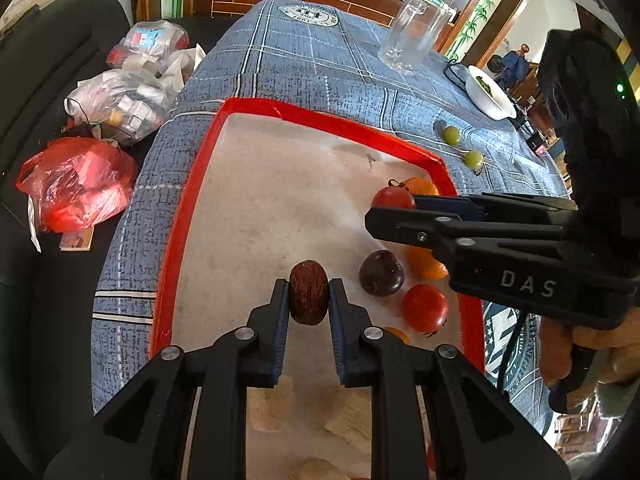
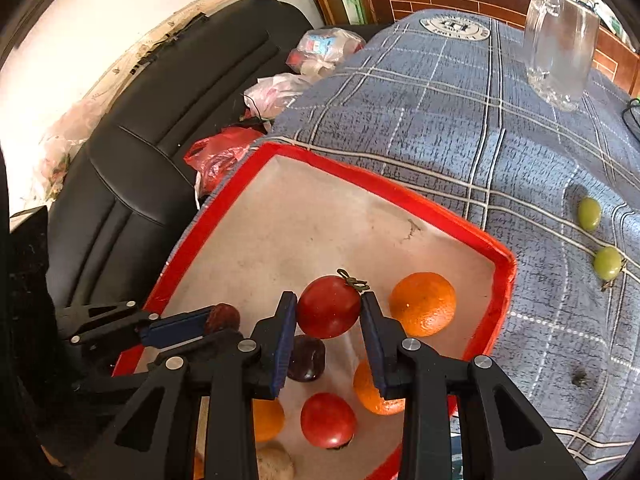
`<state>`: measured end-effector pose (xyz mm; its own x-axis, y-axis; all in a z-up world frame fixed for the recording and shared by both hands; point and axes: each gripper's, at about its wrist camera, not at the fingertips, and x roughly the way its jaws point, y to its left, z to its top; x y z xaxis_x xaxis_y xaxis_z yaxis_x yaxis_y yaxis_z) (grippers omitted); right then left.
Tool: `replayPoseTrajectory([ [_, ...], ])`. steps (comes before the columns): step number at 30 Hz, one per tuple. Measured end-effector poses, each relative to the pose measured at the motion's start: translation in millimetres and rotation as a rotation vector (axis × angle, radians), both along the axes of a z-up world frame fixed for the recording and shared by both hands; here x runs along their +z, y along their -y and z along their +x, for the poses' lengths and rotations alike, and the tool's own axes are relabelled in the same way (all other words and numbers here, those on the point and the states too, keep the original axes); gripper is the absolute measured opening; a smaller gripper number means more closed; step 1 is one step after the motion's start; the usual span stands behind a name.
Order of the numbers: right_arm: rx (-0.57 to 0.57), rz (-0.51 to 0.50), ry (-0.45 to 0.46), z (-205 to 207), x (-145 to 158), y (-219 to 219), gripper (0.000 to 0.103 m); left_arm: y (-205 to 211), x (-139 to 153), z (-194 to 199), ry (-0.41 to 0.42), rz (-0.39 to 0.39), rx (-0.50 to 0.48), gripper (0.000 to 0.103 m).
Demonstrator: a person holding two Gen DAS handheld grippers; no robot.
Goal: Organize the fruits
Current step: 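Carry the date onto the tray and open the left tool while the right tool places the tomato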
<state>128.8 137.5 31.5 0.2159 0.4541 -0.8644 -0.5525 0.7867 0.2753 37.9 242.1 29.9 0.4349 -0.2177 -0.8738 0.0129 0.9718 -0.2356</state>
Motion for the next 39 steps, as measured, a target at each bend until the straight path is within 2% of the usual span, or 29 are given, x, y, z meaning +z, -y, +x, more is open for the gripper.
replayPoseTrajectory([
  [12,0.008,-0.038,-0.007,3,-15,-8,0.033,7,-8,4,-0.018,-0.018,-0.036,0.017],
  [24,0.011,-0.017,-0.011,-2,-11,3,0.036,9,-9,5,-0.019,-0.041,-0.05,0.017],
  [26,0.007,-0.012,-0.007,-2,-9,6,0.039,9,-9,5,-0.019,-0.044,-0.044,0.017],
  [31,-0.001,-0.001,0.005,-6,-2,14,0.041,14,-8,3,-0.017,-0.038,-0.045,0.024],
  [34,-0.005,0.018,0.01,-10,4,18,0.041,16,-8,2,-0.015,-0.036,-0.042,0.032],
  [36,-0.008,0.03,0.016,-13,9,23,0.041,17,-7,0,-0.013,-0.031,-0.034,0.043],
  [38,-0.013,0.044,0.021,-17,14,30,0.041,18,-6,-2,-0.011,-0.023,-0.029,0.049],
  [39,-0.018,0.053,0.023,-20,17,34,0.042,19,-5,-3,-0.011,-0.02,-0.026,0.049],
])
